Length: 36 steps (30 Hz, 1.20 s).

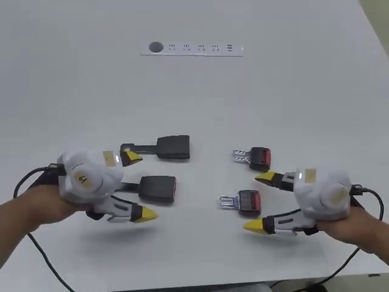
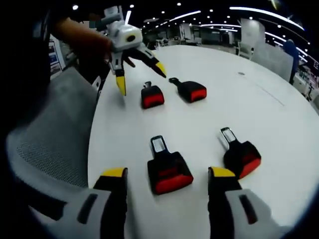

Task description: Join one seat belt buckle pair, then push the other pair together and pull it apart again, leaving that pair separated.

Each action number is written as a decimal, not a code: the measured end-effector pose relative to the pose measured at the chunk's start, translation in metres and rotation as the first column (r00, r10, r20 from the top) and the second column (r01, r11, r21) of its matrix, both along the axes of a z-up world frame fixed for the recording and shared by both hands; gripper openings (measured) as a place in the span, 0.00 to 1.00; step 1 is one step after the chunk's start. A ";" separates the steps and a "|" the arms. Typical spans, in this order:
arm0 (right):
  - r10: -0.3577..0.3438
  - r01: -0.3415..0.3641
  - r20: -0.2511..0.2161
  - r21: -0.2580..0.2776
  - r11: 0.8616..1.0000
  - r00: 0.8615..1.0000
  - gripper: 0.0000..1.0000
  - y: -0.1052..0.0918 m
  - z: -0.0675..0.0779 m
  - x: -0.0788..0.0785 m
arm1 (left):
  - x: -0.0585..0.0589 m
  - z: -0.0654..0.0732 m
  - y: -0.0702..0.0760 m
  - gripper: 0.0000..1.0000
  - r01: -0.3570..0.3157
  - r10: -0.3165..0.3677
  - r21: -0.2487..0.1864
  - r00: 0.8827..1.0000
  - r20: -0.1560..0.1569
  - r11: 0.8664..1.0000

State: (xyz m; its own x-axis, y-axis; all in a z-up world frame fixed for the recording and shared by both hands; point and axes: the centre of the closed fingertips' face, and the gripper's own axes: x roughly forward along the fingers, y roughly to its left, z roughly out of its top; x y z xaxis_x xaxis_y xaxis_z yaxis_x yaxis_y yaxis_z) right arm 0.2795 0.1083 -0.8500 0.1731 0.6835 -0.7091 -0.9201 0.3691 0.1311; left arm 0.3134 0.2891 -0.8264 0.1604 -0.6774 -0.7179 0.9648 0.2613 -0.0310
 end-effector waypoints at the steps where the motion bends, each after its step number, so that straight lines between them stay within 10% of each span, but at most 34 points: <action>1: 0.016 -0.016 -0.005 0.001 1.000 1.000 0.66 0.001 -0.001 0.000 | 0.000 -0.003 0.000 0.73 0.009 -0.009 0.009 1.000 -0.010 1.000; 12: 0.105 -0.106 -0.047 -0.012 0.994 0.993 0.58 0.001 -0.008 0.000 | 0.004 -0.038 0.005 0.64 0.089 -0.087 0.094 0.996 -0.024 0.992; 26: 0.175 -0.176 -0.031 -0.030 0.984 0.984 0.41 -0.002 -0.010 -0.004 | 0.006 -0.030 0.003 0.36 0.169 -0.174 0.114 0.984 0.035 0.979; 36: 0.172 -0.173 -0.014 -0.031 0.984 0.985 0.35 -0.004 -0.010 -0.002 | -0.001 -0.030 0.000 0.35 0.235 -0.243 0.143 0.969 0.038 0.961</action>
